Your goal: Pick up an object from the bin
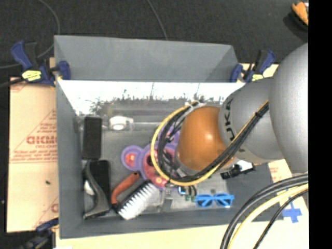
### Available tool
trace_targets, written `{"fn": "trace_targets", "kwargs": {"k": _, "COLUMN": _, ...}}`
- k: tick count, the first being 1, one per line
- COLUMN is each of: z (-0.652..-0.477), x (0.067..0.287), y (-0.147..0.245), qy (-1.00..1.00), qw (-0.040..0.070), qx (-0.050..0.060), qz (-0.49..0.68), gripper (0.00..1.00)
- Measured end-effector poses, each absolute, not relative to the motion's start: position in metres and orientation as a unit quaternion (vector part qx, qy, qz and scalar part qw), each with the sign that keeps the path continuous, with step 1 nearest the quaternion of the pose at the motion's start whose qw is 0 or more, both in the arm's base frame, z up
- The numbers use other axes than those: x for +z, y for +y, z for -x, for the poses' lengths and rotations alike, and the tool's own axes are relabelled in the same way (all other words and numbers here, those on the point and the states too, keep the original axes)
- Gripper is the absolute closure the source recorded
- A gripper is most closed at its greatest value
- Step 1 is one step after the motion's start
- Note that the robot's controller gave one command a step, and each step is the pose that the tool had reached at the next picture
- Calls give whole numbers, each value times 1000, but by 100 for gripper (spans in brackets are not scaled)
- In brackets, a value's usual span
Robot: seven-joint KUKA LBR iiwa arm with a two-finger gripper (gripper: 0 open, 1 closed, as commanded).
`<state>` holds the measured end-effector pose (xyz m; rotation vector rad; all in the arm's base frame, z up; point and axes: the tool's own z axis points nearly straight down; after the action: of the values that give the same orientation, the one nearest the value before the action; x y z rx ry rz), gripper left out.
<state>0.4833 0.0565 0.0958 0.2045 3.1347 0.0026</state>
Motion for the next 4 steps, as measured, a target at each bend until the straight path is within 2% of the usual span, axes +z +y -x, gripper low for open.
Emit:
{"fn": "trace_targets", "kwargs": {"k": 1, "z": -485, "x": 143, "y": 45, "qy": 996, "qw": 0, "qx": 1, "qz": -88, "gripper": 0}}
{"fn": "trace_targets", "kwargs": {"k": 2, "z": -498, "x": 103, "y": 50, "qy": 983, "qw": 1, "qx": 1, "qz": -183, "gripper": 0}}
{"fn": "trace_targets", "kwargs": {"k": 3, "z": -509, "x": 70, "y": 55, "qy": 974, "qw": -2, "qx": -1, "qz": -224, "gripper": 0}}
{"fn": "trace_targets", "kwargs": {"k": 4, "z": -511, "x": 70, "y": 57, "qy": 968, "qw": 1, "qx": 2, "qz": -253, "gripper": 100}}
